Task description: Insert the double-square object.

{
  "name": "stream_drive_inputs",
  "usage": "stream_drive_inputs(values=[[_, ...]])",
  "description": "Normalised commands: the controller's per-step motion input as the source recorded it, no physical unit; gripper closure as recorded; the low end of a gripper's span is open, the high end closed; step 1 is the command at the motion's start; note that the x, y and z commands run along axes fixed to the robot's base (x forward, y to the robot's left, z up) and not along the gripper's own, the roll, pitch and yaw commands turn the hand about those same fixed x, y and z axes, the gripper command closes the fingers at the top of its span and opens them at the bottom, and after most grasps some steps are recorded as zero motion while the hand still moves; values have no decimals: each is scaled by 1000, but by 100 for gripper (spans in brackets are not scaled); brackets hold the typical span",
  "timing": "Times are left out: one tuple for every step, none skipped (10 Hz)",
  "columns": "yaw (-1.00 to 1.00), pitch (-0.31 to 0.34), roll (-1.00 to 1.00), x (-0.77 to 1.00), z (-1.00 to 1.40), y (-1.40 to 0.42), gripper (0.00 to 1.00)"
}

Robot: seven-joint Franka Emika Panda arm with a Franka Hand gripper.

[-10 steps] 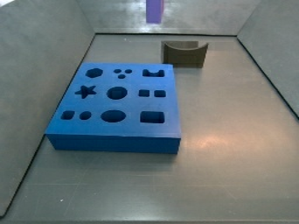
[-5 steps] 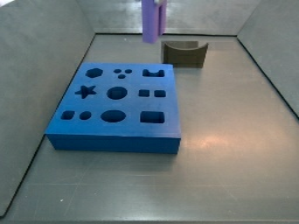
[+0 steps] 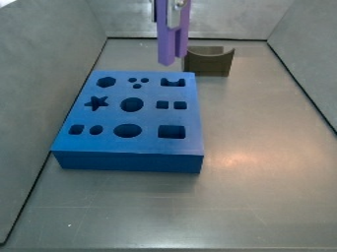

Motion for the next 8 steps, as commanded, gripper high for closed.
stream_drive_inputs(values=[[-1000,0,-49,0,-291,0,100],[-1000,0,-50,0,-294,0,100],[-1000,0,-50,0,-294,0,100],[-1000,0,-49,0,-294,0,100],[-1000,0,-49,0,-294,0,100],[-1000,0,-41,0,-306,0,100],[-1000,0,-41,0,-306,0,100],[-1000,0,-43,0,-309,0,100]])
